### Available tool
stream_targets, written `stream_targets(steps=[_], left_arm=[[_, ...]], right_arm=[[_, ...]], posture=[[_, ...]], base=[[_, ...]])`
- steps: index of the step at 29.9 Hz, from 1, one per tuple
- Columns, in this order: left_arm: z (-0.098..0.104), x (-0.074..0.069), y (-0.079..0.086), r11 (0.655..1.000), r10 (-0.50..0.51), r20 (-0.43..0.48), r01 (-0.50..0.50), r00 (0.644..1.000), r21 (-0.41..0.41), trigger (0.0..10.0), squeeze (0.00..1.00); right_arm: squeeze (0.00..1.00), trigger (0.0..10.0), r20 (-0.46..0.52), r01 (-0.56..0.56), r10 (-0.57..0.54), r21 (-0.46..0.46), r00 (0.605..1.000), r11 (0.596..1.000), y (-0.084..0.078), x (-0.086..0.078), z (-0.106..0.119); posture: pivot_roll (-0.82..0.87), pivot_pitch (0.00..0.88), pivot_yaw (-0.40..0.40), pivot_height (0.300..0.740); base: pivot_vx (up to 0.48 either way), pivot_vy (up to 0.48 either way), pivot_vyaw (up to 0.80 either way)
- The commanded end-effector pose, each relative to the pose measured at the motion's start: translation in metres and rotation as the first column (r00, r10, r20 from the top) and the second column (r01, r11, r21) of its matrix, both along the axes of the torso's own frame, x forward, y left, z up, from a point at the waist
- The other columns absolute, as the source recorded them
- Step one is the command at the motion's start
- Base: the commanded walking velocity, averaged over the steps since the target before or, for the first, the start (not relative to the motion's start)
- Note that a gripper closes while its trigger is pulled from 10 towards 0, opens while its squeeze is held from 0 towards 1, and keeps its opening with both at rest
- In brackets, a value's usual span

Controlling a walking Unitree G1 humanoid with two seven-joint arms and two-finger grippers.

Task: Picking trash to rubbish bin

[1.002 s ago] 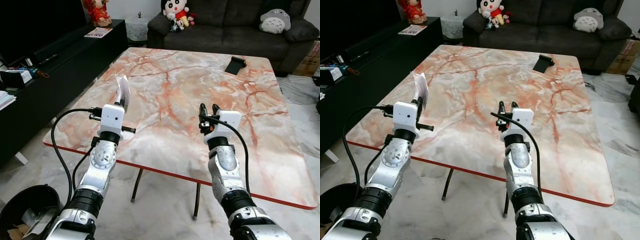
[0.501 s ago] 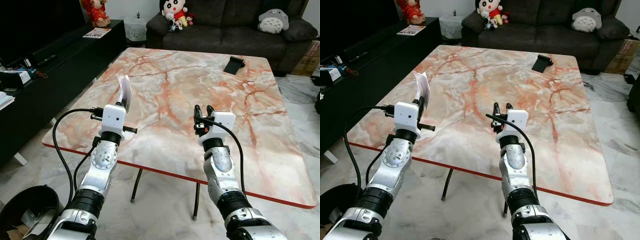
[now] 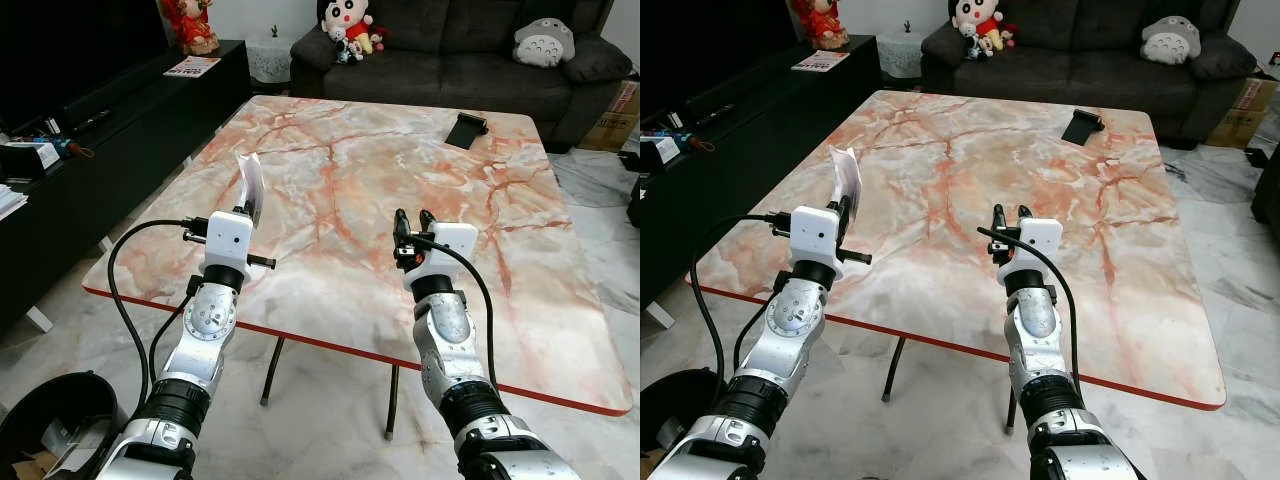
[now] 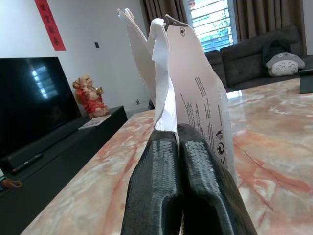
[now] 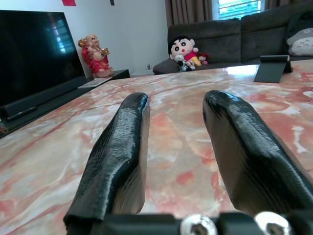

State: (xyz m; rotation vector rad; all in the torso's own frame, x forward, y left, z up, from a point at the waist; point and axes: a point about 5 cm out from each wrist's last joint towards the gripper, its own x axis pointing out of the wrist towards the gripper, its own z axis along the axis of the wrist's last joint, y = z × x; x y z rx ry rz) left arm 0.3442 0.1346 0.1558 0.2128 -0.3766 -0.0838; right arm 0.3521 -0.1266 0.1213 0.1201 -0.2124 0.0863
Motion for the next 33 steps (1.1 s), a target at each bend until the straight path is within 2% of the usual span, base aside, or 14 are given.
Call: stream_targets(steps=[1, 28, 30, 31, 33], left_arm=[[0.002, 0.001, 0.003, 1.0, 0.01, 0.007, -0.01, 1.0, 0.005, 10.0, 0.0], [-0.004, 0.001, 0.009, 0.999, 0.024, -0.006, -0.024, 1.0, 0.024, 10.0, 0.0], [-0.01, 0.001, 0.012, 0.999, 0.027, -0.038, -0.027, 0.999, 0.026, 10.0, 0.0], [-0.021, 0.001, 0.015, 0.999, 0.034, -0.095, -0.031, 0.995, 0.032, 10.0, 0.0], [-0.031, 0.001, 0.019, 0.999, 0.037, -0.142, -0.032, 0.989, 0.036, 10.0, 0.0]], right_arm=[[0.0, 10.0, 0.024, -0.015, 0.015, 0.008, 1.0, 1.0, 0.003, 0.003, 0.008], [0.0, 10.0, 0.002, -0.028, 0.028, 0.003, 1.0, 1.0, 0.004, 0.0, 0.001], [0.0, 10.0, -0.012, -0.032, 0.032, 0.003, 0.999, 0.999, 0.004, -0.001, -0.002], [0.0, 10.0, -0.044, -0.037, 0.036, 0.0, 0.998, 0.999, 0.005, -0.003, -0.009], [0.0, 10.0, -0.077, -0.038, 0.037, -0.006, 0.996, 0.999, 0.004, -0.004, -0.016]], posture=[[0.2, 0.0, 0.023, 0.74], [0.19, 0.0, 0.021, 0.74], [0.19, 0.0, 0.021, 0.74], [0.19, 0.0, 0.021, 0.74], [0.19, 0.0, 0.021, 0.74]], base=[[-0.33, 0.0, 0.0], [-0.288, 0.0, 0.0], [0.0, 0.0, 0.0], [0.0, 0.0, 0.0], [0.0, 0.0, 0.0]])
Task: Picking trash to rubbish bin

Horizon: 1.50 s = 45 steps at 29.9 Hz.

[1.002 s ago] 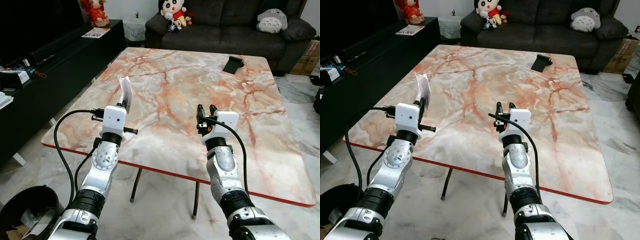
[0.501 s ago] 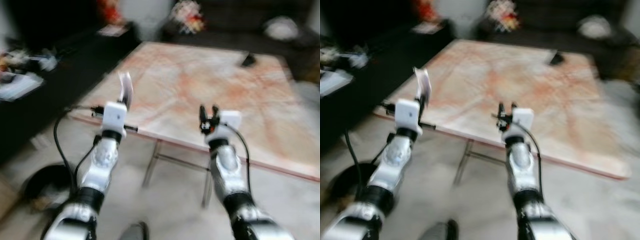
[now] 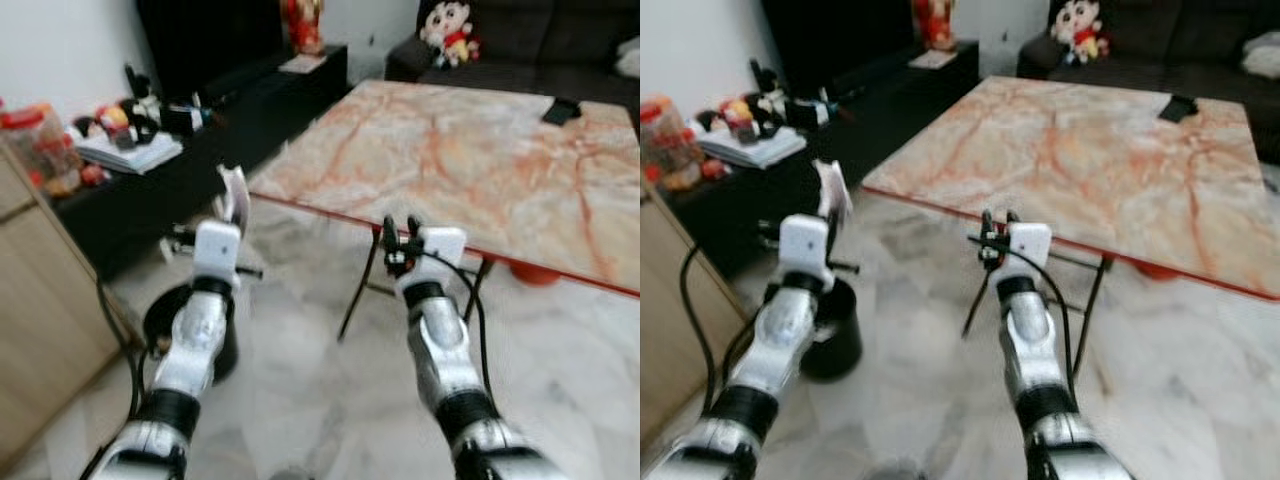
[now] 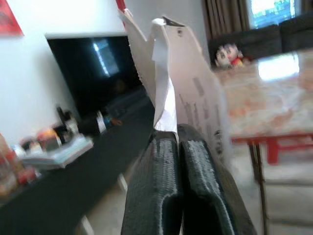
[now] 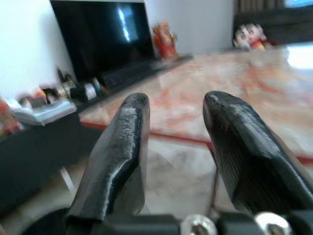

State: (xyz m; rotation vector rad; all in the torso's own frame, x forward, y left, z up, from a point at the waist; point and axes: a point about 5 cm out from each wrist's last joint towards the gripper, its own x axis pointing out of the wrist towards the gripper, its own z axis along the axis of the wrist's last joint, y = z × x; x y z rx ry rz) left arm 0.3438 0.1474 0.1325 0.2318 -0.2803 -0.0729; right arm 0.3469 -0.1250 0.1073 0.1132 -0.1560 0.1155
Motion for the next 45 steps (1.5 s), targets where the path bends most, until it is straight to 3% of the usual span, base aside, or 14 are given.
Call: stream_targets(steps=[1, 5, 9, 10, 12, 13, 14, 15, 16, 21, 22, 25, 33, 45], left_arm=[[-0.013, 0.0, 0.008, 1.0, 0.006, -0.08, -0.005, 0.997, 0.013, 10.0, 0.0], [-0.039, -0.006, 0.02, 0.999, 0.032, -0.204, -0.03, 0.979, 0.015, 10.0, 0.0], [-0.072, -0.022, 0.043, 0.994, 0.098, -0.352, -0.108, 0.931, -0.01, 10.0, 0.0], [-0.089, -0.032, 0.054, 0.989, 0.131, -0.424, -0.146, 0.896, -0.004, 10.0, 0.0], [-0.095, -0.036, 0.058, 0.987, 0.143, -0.448, -0.159, 0.883, 0.001, 10.0, 0.0], [-0.112, -0.049, 0.069, 0.978, 0.191, -0.526, -0.207, 0.828, 0.028, 10.0, 0.0], [-0.112, -0.049, 0.069, 0.978, 0.191, -0.526, -0.207, 0.828, 0.028, 10.0, 0.0], [-0.136, -0.071, 0.085, 0.959, 0.254, -0.631, -0.275, 0.733, 0.067, 10.0, 0.0], [-0.144, -0.08, 0.089, 0.954, 0.269, -0.663, -0.29, 0.699, 0.08, 10.0, 0.0], [-0.171, -0.114, 0.099, 0.941, 0.299, -0.763, -0.31, 0.573, 0.136, 10.0, 0.0], [-0.18, -0.128, 0.103, 0.936, 0.315, -0.796, -0.31, 0.517, 0.169, 10.0, 0.0], [-0.189, -0.144, 0.107, 0.927, 0.321, -0.825, -0.334, 0.465, 0.173, 10.0, 0.0], [-0.195, -0.154, 0.108, 0.922, 0.331, -0.845, -0.333, 0.421, 0.196, 10.0, 0.0], [-0.196, -0.152, 0.105, 0.919, 0.342, -0.851, -0.331, 0.399, 0.215, 10.0, 0.0]], right_arm=[[0.0, 10.0, -0.04, -0.007, 0.008, 0.004, 0.999, 1.0, 0.002, 0.0, -0.006], [0.0, 10.0, -0.149, -0.006, 0.006, 0.001, 0.989, 1.0, -0.002, -0.009, -0.03], [0.0, 10.0, -0.31, -0.048, 0.043, -0.008, 0.95, 0.999, -0.004, -0.027, -0.065], [0.0, 10.0, -0.381, -0.056, 0.046, -0.015, 0.923, 0.998, -0.006, -0.038, -0.082], [0.0, 10.0, -0.404, -0.058, 0.045, -0.019, 0.914, 0.998, -0.007, -0.041, -0.087], [0.0, 10.0, -0.483, -0.081, 0.055, -0.035, 0.874, 0.996, -0.008, -0.054, -0.104], [0.0, 10.0, -0.483, -0.081, 0.055, -0.035, 0.874, 0.996, -0.008, -0.054, -0.104], [0.0, 10.0, -0.598, -0.12, 0.06, -0.062, 0.799, 0.991, -0.009, -0.076, -0.128], [0.0, 10.0, -0.631, -0.114, 0.046, -0.067, 0.774, 0.991, -0.011, -0.084, -0.136], [0.0, 10.0, -0.738, -0.054, -0.017, -0.071, 0.674, 0.996, -0.023, -0.114, -0.161], [0.0, 10.0, -0.775, -0.03, -0.04, -0.076, 0.631, 0.997, -0.029, -0.127, -0.17], [0.0, 10.0, -0.812, -0.009, -0.046, -0.063, 0.581, 0.998, -0.033, -0.144, -0.18], [0.0, 10.0, -0.862, -0.013, -0.051, -0.067, 0.504, 0.998, -0.036, -0.167, -0.193], [0.0, 10.0, -0.868, -0.037, -0.076, -0.108, 0.49, 0.993, -0.034, -0.163, -0.192]], posture=[[0.19, 0.0, 0.021, 0.74], [0.19, 0.0, 0.019, 0.74], [0.18, 0.0, 0.019, 0.74], [0.19, 0.0, 0.018, 0.74], [0.19, 0.0, 0.018, 0.74], [0.19, 0.0, 0.02, 0.74], [0.19, 0.0, 0.02, 0.74], [0.18, 0.0, 0.02, 0.74], [0.18, 0.0, 0.02, 0.74], [0.19, 0.0, 0.02, 0.74], [0.19, 0.0, 0.02, 0.74], [0.18, 0.0, 0.024, 0.74], [0.18, 0.0, 0.021, 0.74], [0.17, 0.0, 0.025, 0.74]], base=[[0.0, 0.0, 0.0], [0.0, 0.0, 0.0], [0.0, 0.0, 0.0], [0.0, 0.0, 0.0], [0.0, 0.0, 0.0], [0.0, 0.0, 0.0], [0.0, 0.0, 0.0], [0.0, 0.0, 0.0], [0.0, 0.0, 0.0], [0.0, 0.0, 0.0], [0.0, 0.0, 0.0], [0.0, 0.0, 0.0], [0.0, 0.0, 0.0], [0.0, 0.0, 0.52]])
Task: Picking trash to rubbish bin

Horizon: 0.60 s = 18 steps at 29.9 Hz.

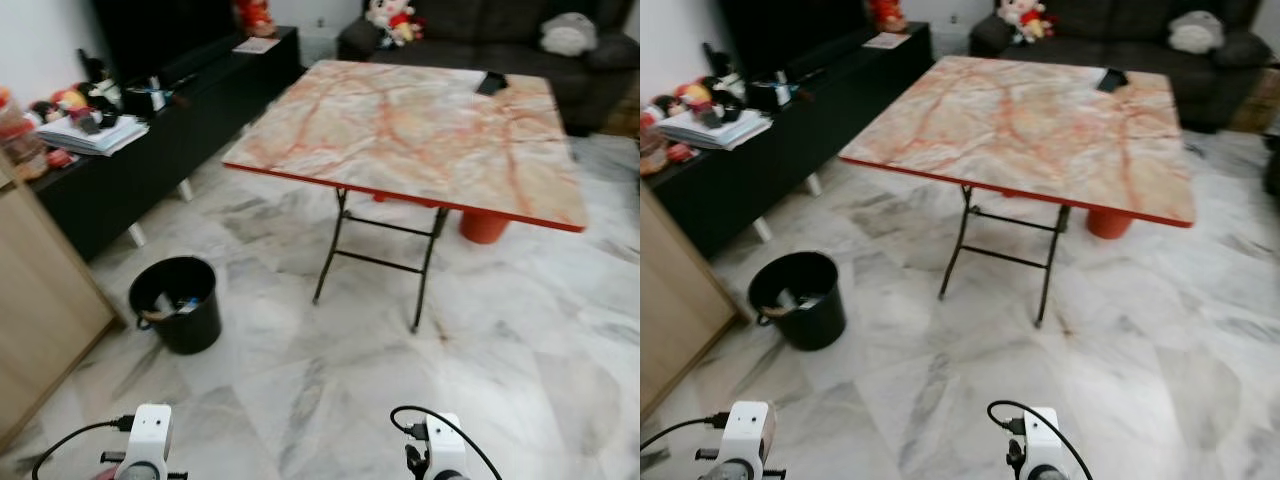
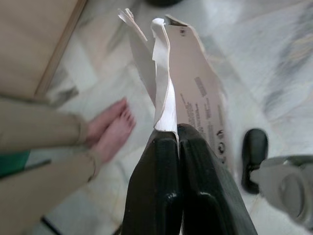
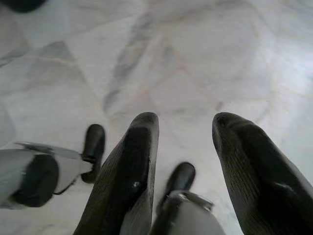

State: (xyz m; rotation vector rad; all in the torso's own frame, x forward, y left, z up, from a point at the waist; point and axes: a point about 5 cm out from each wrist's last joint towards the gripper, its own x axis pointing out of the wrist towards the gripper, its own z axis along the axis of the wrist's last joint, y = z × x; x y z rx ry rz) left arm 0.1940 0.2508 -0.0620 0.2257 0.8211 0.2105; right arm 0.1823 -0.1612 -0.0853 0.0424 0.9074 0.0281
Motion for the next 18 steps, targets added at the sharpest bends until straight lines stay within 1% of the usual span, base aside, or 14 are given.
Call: stream_targets(steps=[1, 7, 11, 13, 17, 18], left_arm=[[-0.0011, -0.0019, 0.0019, 1.0, 0.012, -0.021, -0.011, 1.0, 0.007, 10.0, 0.0], [-0.0006, -0.0012, 0.0018, 1.0, 0.02, -0.011, -0.02, 1.0, 0.0, 10.0, 0.0], [-0.0007, -0.0024, 0.0034, 1.0, 0.027, -0.012, -0.027, 1.0, 0.004, 10.0, 0.0], [-0.0009, -0.0034, 0.0046, 1.0, 0.025, -0.017, -0.025, 1.0, 0.009, 10.0, 0.0], [-0.0006, -0.0035, 0.0056, 1.0, 0.027, -0.018, -0.026, 0.999, 0.013, 10.0, 0.0], [-0.0006, -0.0034, 0.0057, 1.0, 0.027, -0.018, -0.027, 0.999, 0.014, 10.0, 0.0]], right_arm=[[0.0, 10.0, 0.005, 0.001, -0.001, 0.001, 1.0, 1.0, 0.0023, 0.0025, 0.001], [0.0, 10.0, -0.002, -0.008, 0.008, -0.004, 1.0, 1.0, 0.0043, 0.0014, 0.0003], [0.0, 10.0, 0.001, 0.012, -0.012, 0.002, 1.0, 1.0, 0.0048, 0.0007, 0.0], [0.0, 10.0, 0.0, 0.028, -0.028, 0.006, 1.0, 1.0, 0.0049, 0.0007, 0.0], [0.0, 10.0, 0.009, 0.015, -0.015, 0.003, 1.0, 1.0, 0.0055, 0.0021, 0.0008], [0.0, 10.0, 0.013, 0.008, -0.008, -0.003, 1.0, 1.0, 0.0053, 0.0024, 0.001]], posture=[[0.18, 0.0, 0.022, 0.74], [0.19, 0.0, 0.021, 0.74], [0.19, 0.0, 0.022, 0.74], [0.19, 0.0, 0.027, 0.74], [0.19, 0.0, 0.031, 0.74], [0.19, 0.0, 0.031, 0.74]], base=[[0.0, 0.0, 0.77], [0.0, 0.0, 0.78], [0.0, 0.0, 0.65], [0.127, 0.0, 0.0], [0.271, 0.0, 0.0], [0.289, 0.0, 0.41]])
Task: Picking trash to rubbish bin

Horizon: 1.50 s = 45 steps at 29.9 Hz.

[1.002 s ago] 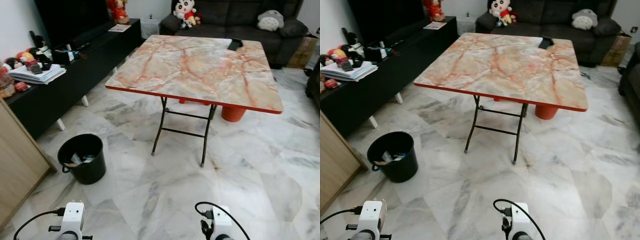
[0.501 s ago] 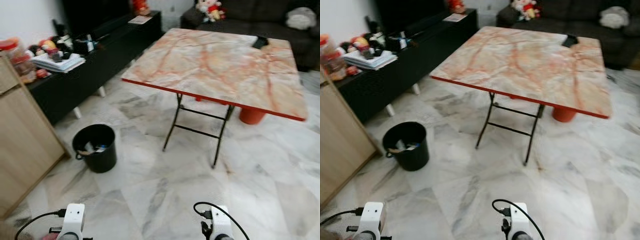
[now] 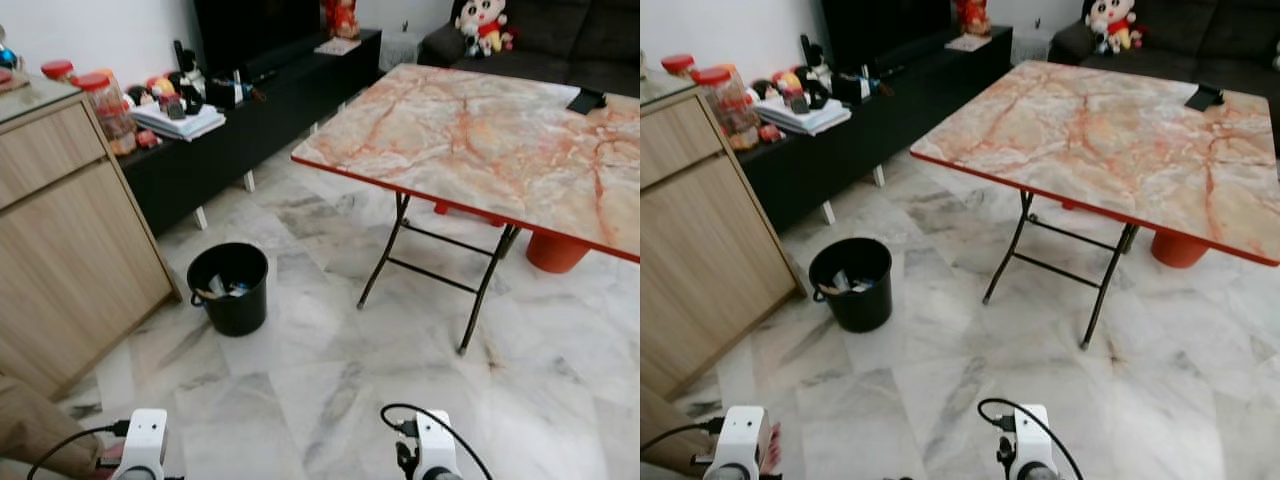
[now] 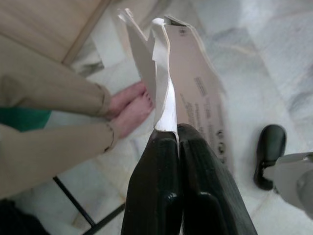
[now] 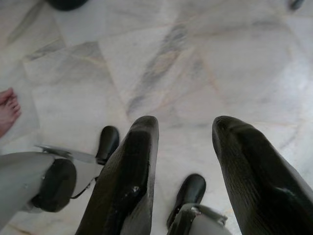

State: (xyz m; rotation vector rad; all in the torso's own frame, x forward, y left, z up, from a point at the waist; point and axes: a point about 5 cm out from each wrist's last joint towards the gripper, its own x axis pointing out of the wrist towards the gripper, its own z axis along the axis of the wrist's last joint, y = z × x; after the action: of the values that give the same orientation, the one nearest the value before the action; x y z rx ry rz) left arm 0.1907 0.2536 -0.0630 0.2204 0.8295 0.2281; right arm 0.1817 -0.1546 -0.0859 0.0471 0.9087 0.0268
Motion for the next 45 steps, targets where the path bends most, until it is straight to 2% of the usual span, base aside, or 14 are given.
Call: stream_targets(steps=[1, 4, 26, 45], left_arm=[[0.0005, 0.0002, 0.0028, 1.0, 0.008, -0.012, -0.008, 1.0, 0.014, 10.0, 0.0], [0.0011, 0.0017, 0.0023, 1.0, 0.008, -0.01, -0.008, 1.0, 0.016, 10.0, 0.0], [0.0007, 0.0004, 0.0029, 1.0, 0.012, -0.01, -0.012, 1.0, 0.019, 10.0, 0.0], [-0.0005, -0.0002, -0.0002, 1.0, 0.014, -0.009, -0.014, 1.0, 0.013, 10.0, 0.0]], right_arm=[[0.0, 10.0, 0.013, -0.005, 0.005, -0.017, 1.0, 1.0, -0.0015, 0.0029, 0.0016], [0.0, 10.0, 0.01, 0.0, 0.0, -0.017, 1.0, 1.0, -0.0014, 0.0029, 0.0015], [0.0, 10.0, 0.028, -0.004, 0.004, -0.009, 1.0, 1.0, -0.0003, 0.0075, 0.0039], [0.0, 10.0, 0.049, -0.008, 0.008, -0.01, 0.999, 1.0, -0.0015, 0.012, 0.0065]], posture=[[0.19, 0.0, 0.031, 0.74], [0.19, 0.0, 0.031, 0.74], [0.21, 0.0, 0.023, 0.74], [0.2, 0.0, 0.008, 0.74]], base=[[0.3, 0.0, 0.78], [0.306, 0.0, 0.79], [0.311, 0.0, 0.0], [0.311, 0.0, 0.71]])
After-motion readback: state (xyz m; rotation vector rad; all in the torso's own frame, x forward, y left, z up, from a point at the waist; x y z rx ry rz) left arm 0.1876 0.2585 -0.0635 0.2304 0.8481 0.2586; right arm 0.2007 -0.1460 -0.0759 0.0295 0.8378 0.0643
